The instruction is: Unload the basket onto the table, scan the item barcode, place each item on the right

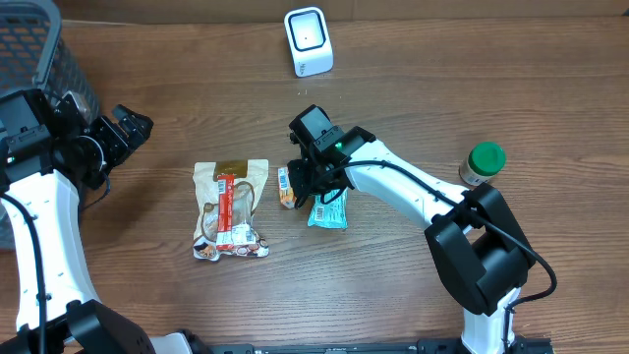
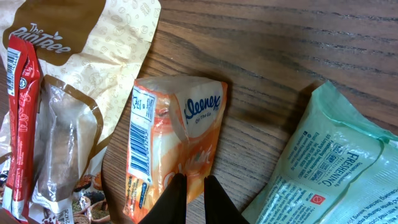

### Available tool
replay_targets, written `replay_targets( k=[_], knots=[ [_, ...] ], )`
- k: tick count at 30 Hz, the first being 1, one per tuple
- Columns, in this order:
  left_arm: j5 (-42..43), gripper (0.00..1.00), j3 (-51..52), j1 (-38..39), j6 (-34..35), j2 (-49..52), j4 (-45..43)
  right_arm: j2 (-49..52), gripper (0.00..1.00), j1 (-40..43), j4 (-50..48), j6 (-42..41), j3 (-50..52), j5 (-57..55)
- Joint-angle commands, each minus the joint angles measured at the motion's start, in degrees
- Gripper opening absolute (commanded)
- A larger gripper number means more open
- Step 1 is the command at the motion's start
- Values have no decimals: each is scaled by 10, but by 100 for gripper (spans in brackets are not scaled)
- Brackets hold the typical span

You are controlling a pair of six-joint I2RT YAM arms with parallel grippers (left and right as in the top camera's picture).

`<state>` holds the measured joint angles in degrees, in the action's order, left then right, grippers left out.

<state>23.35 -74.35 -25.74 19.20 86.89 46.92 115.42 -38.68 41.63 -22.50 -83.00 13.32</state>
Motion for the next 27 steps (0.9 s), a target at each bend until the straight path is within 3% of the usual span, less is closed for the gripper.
replay_targets(
  k=[1,27],
  knots=[
    [0,100,-4,-1,3,-9,-1,4,12,0,-3,-3,5,6],
    [0,100,-4,-1,3,-9,-1,5,18,0,-37,-17,22,29]
  ],
)
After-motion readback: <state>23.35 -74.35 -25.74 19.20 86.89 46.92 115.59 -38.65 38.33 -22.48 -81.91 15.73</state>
